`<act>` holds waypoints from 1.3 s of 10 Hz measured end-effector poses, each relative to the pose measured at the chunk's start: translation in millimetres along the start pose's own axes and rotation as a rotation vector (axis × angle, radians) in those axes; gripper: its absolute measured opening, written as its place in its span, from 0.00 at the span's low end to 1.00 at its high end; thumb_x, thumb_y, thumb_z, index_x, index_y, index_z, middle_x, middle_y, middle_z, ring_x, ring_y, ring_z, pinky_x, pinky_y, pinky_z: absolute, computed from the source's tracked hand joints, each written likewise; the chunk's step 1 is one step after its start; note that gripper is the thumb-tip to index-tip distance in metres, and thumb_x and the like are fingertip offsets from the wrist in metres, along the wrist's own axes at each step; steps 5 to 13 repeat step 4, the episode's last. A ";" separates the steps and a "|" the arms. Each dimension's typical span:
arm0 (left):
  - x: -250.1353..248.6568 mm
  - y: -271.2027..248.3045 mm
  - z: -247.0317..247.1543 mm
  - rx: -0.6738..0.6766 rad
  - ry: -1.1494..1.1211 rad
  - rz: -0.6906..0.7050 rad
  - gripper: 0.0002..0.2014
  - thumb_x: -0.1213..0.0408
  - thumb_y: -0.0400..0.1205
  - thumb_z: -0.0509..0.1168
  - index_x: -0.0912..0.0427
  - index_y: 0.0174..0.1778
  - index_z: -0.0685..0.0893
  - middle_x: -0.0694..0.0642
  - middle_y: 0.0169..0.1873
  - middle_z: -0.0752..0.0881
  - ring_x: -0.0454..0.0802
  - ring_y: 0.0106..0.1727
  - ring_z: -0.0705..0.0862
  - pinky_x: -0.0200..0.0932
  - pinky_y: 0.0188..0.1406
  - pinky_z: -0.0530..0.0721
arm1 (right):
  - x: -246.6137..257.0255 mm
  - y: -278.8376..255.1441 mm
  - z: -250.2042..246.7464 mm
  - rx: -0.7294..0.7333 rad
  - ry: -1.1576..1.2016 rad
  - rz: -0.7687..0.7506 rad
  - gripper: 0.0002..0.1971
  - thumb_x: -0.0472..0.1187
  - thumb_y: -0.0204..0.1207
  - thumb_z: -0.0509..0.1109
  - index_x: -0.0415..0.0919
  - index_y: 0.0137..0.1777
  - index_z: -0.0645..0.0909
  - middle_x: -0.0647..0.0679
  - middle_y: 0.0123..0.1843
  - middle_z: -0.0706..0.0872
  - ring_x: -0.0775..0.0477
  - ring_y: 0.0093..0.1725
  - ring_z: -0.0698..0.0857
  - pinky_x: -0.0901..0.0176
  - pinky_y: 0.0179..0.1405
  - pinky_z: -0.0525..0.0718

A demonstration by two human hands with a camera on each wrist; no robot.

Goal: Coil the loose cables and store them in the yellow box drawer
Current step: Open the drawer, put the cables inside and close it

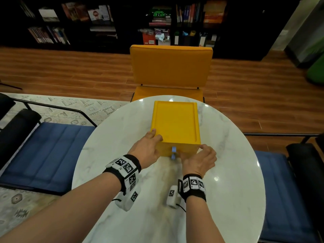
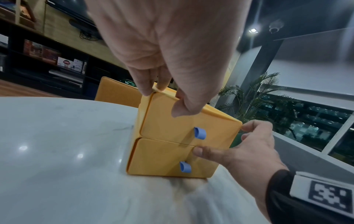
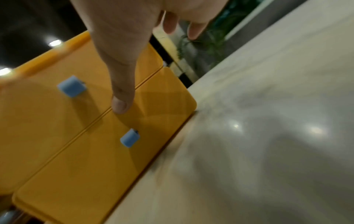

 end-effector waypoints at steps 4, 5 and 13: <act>29.4 -36.0 -3.9 -0.009 -0.223 0.016 0.36 0.61 0.84 0.66 0.45 0.88 0.59 0.56 0.90 0.57 0.54 0.85 0.67 0.45 0.79 0.71 | -66.5 -28.3 -42.6 0.581 -0.027 0.117 0.50 0.53 0.68 0.82 0.48 0.85 0.56 0.50 0.77 0.72 0.43 0.79 0.67 0.45 0.79 0.71; 29.4 -36.0 -3.9 -0.009 -0.223 0.016 0.36 0.61 0.84 0.66 0.45 0.88 0.59 0.56 0.90 0.57 0.54 0.85 0.67 0.45 0.79 0.71 | -66.5 -28.3 -42.6 0.581 -0.027 0.117 0.50 0.53 0.68 0.82 0.48 0.85 0.56 0.50 0.77 0.72 0.43 0.79 0.67 0.45 0.79 0.71; 29.4 -36.0 -3.9 -0.009 -0.223 0.016 0.36 0.61 0.84 0.66 0.45 0.88 0.59 0.56 0.90 0.57 0.54 0.85 0.67 0.45 0.79 0.71 | -66.5 -28.3 -42.6 0.581 -0.027 0.117 0.50 0.53 0.68 0.82 0.48 0.85 0.56 0.50 0.77 0.72 0.43 0.79 0.67 0.45 0.79 0.71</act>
Point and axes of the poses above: each hand's wrist, its own y-axis towards the middle knuckle, its own z-axis out of the palm, x = y × z, the point moved 3 cm from there along y, towards the middle knuckle
